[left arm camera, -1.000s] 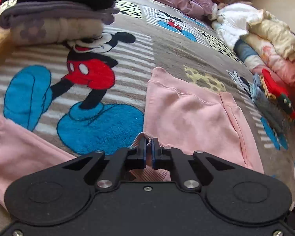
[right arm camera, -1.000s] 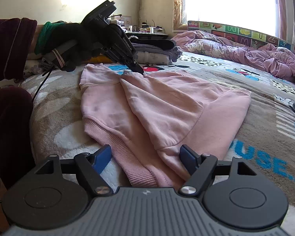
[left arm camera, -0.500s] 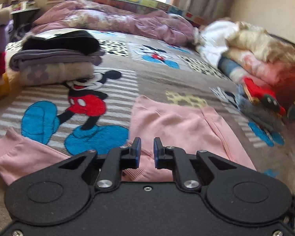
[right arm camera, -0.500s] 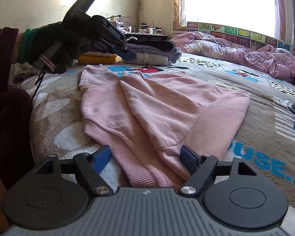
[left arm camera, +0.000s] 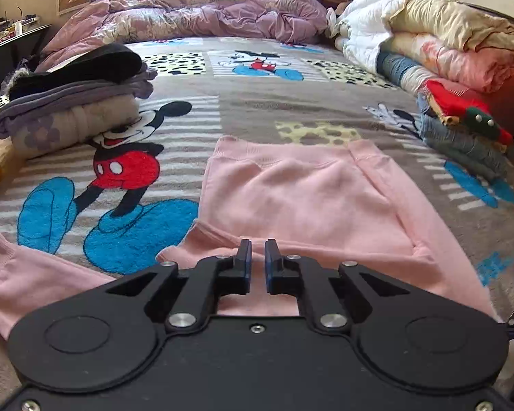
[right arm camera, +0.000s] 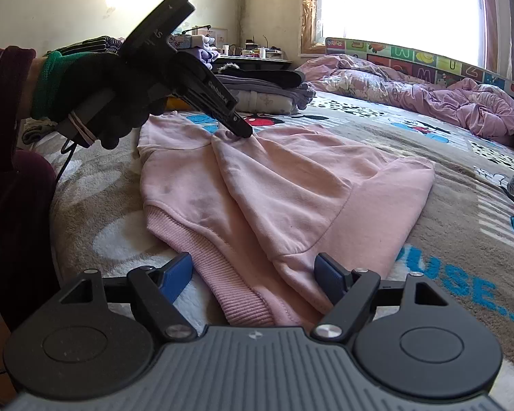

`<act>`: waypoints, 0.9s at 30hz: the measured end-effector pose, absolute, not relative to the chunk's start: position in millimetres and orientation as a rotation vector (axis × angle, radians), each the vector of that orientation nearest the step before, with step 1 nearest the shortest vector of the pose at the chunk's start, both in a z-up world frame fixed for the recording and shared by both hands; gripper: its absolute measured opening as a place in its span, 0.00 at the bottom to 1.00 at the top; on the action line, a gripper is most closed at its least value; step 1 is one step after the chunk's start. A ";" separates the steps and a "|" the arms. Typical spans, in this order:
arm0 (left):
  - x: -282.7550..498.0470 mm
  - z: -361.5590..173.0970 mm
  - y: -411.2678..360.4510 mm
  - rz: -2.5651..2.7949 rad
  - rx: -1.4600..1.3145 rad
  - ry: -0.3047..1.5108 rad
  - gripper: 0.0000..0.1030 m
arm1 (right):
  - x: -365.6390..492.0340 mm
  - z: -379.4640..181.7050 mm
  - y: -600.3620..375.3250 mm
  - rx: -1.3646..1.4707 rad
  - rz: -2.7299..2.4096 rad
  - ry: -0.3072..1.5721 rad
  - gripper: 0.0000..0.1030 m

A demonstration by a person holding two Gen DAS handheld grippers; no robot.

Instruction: Fold clothes

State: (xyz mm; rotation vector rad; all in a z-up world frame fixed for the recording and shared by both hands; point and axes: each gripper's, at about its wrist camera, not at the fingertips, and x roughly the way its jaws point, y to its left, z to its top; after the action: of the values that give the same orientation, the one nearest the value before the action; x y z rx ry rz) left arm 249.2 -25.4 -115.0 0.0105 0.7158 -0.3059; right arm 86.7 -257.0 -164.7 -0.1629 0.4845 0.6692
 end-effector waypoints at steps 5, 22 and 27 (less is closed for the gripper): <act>276.8 -148.2 -44.8 -0.277 0.143 0.823 0.08 | 86.9 -165.0 -257.0 -0.162 0.670 0.485 0.76; 223.0 -128.4 39.1 -0.113 -0.453 0.728 0.41 | 87.6 -160.4 -262.9 -0.148 0.651 0.481 0.76; 233.6 -143.0 45.1 -0.118 -0.541 0.748 0.40 | 87.3 -161.5 -263.9 -0.145 0.648 0.484 0.76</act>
State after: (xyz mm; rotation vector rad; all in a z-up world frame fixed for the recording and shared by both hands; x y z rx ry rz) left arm 233.6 45.1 -143.0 -0.5413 0.7480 -0.1180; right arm 87.3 -263.9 -161.5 -0.1446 0.4836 0.6477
